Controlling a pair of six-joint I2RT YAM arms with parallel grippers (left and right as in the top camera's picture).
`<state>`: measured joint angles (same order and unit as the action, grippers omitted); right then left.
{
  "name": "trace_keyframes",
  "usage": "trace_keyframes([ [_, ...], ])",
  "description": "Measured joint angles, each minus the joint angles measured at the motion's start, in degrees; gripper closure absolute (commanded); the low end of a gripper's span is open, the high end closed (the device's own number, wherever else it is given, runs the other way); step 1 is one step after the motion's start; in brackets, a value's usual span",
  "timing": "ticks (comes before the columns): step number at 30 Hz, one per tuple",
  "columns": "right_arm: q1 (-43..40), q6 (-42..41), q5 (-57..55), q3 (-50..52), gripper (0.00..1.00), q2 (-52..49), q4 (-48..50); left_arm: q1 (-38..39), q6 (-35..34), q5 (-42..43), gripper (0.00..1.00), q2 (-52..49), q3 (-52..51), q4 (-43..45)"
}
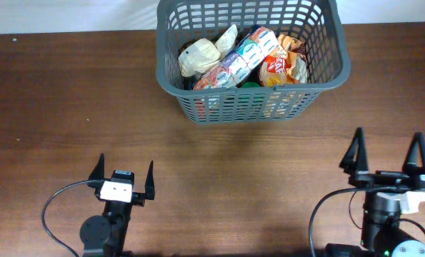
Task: Pack container
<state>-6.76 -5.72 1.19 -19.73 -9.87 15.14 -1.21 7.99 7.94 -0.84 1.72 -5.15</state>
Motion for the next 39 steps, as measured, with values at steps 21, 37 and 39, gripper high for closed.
trace_keyframes([
  [21,6.2,1.9,0.3,13.1,0.01,9.0,6.8,0.0,0.0,0.0,0.01,0.0,0.0,0.0],
  [37,6.3,1.9,0.3,19.1,0.01,9.0,1.2,0.0,0.0,0.0,0.01,0.0,0.0,0.0],
  [39,6.3,1.9,0.3,19.1,0.01,9.0,-2.1,0.0,0.0,0.0,0.01,0.0,0.0,0.0],
])
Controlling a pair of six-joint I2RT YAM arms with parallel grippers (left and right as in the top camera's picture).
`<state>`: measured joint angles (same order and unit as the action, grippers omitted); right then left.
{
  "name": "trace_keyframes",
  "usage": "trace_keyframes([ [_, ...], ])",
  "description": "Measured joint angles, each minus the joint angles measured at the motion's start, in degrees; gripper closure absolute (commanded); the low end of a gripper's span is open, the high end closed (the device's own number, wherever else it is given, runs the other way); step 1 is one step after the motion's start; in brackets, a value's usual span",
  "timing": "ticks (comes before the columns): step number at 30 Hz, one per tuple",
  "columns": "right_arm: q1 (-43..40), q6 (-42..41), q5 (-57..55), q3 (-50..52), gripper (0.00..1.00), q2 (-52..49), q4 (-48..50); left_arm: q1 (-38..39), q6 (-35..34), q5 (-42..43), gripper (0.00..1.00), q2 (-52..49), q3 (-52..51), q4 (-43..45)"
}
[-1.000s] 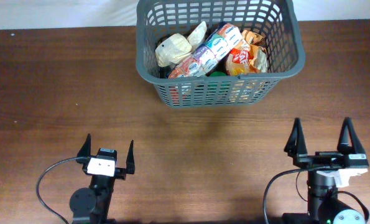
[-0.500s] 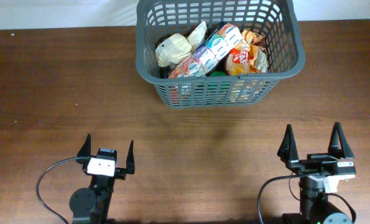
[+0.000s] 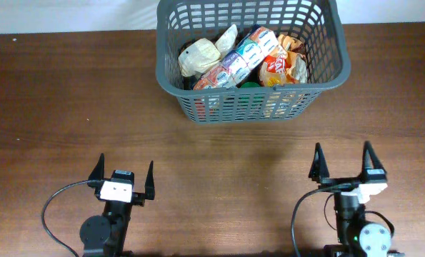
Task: Pack container
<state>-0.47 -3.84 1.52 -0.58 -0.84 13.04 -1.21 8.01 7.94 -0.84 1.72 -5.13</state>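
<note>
A grey plastic basket [image 3: 326, 75] stands at the back of the wooden table, right of centre. Inside it lie several snack packets: a pale cream one [image 3: 198, 57], a long multicoloured pack [image 3: 237, 61] and an orange bag [image 3: 283, 66]. My left gripper [image 3: 123, 173] stands open near the front left, fingers spread with nothing between them. My right gripper [image 3: 343, 163] stands open near the front right, also holding nothing. Both are well in front of the basket.
The brown wooden table [image 3: 69, 93] spreads bare to the left of the basket. Black cables [image 3: 51, 207] loop by each arm base at the front edge. A white wall strip shows at the very back.
My right gripper has moved left and slightly toward the front, from the far right edge to nearer the table's middle right. It is still open. The left arm and basket are unchanged.
</note>
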Motion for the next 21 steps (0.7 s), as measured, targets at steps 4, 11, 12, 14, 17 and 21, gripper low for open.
trace_keyframes([
  [4,0.0,0.0,0.1,0.0,0.01,0.0,-5.2,0.0,0.0,0.0,0.01,0.0,0.0,0.0],
  [11,0.0,0.1,0.1,0.0,0.01,0.0,-14.2,0.0,0.0,0.0,0.01,0.0,0.0,0.0],
  [12,0.0,0.0,0.1,0.0,0.01,0.0,-15.6,0.0,0.0,0.0,0.01,0.0,0.0,0.0],
  [14,0.0,0.0,0.1,0.0,0.01,0.0,-17.0,0.0,0.0,0.0,0.01,0.0,0.0,0.0],
  [17,0.0,0.0,0.1,0.0,0.01,0.0,-17.1,0.0,0.0,0.0,0.01,0.0,0.0,0.0],
  [21,0.0,0.0,0.1,0.0,0.01,0.0,-17.1,0.0,0.0,0.0,0.01,0.0,0.0,0.0],
])
